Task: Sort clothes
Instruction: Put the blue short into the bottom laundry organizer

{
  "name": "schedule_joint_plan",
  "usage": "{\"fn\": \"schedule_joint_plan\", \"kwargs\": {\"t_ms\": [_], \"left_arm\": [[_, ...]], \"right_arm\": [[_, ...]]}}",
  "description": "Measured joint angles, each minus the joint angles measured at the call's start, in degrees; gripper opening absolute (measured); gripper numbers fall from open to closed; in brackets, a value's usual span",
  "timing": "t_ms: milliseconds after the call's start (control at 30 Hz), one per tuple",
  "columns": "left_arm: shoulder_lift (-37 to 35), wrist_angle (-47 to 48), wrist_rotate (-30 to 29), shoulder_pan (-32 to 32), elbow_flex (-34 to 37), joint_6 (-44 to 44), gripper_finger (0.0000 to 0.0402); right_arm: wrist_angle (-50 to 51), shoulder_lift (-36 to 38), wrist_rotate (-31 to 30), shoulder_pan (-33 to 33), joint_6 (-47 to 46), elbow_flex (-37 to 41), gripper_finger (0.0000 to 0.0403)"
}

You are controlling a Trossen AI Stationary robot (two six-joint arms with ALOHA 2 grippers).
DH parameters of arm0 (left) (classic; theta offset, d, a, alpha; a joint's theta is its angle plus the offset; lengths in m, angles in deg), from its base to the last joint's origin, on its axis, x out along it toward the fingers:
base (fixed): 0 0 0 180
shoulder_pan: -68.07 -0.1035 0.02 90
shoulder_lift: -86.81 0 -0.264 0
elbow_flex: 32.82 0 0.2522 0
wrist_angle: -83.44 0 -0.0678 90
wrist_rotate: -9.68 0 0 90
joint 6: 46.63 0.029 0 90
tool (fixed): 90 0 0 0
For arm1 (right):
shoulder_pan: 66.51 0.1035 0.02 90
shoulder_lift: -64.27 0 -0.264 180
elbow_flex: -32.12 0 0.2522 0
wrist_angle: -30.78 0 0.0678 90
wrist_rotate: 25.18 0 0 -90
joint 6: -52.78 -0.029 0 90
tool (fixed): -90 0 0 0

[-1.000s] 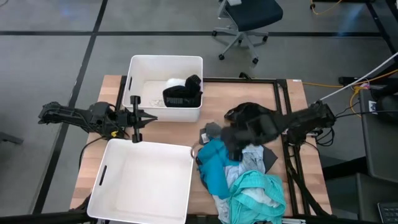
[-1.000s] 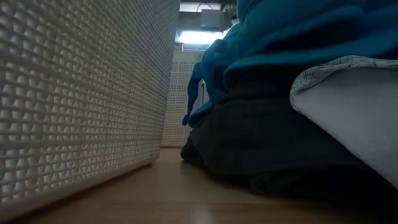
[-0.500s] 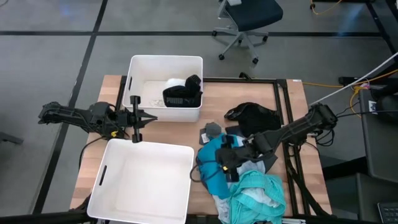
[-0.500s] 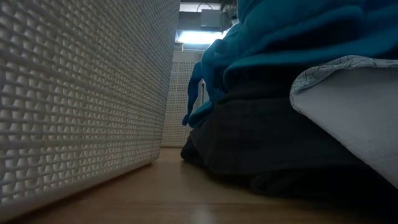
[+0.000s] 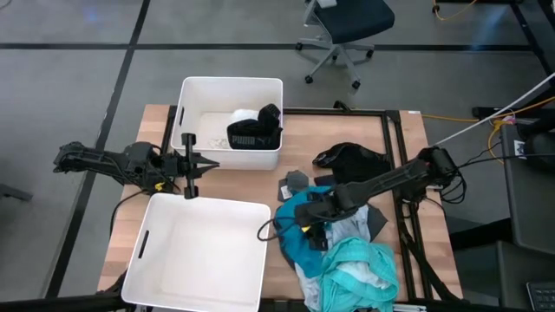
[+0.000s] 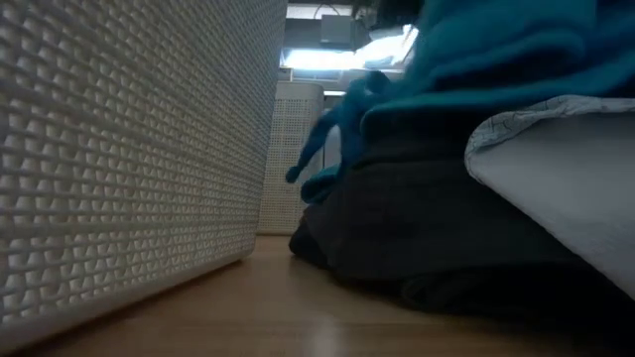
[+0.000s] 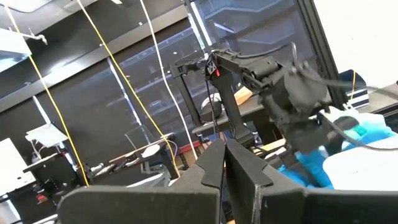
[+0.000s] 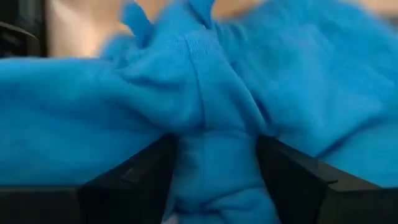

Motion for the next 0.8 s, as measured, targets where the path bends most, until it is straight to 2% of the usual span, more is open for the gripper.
{"fn": "schedule_joint_plan", "kwargs": {"t_ms": [100,167,400,433,633,800], "left_arm": [[0.0,0.0,0.0,0.0,0.0,0.0,0.0005],[0.0,0.0,0.0,0.0,0.0,0.0,0.0005],[0.0,0.0,0.0,0.0,0.0,0.0,0.0005],[0.0,0.0,0.0,0.0,0.0,0.0,0.0005],[0.0,0.0,0.0,0.0,0.0,-0.1,0.0005],[0.0,0.0,0.0,0.0,0.0,-0.1,0.0005]], "right_arm": [[2.4,-1.0,-2.5,0.0,2.2,0.1,0.0219],[2.1,-1.0,-3.2,0.1,3.8,0.1,0.0193],[0.7,0.7,-4.5,0.1,5.3,0.1,0.0032],[0.9,1.0,-4.8,0.1,5.8,-0.1,0.002],[3.5,3.4,-10.6,0.2,7.6,-7.1,0.0039],[5.2,4.4,-12.8,0.2,12.8,-15.6,0.0014]]}}
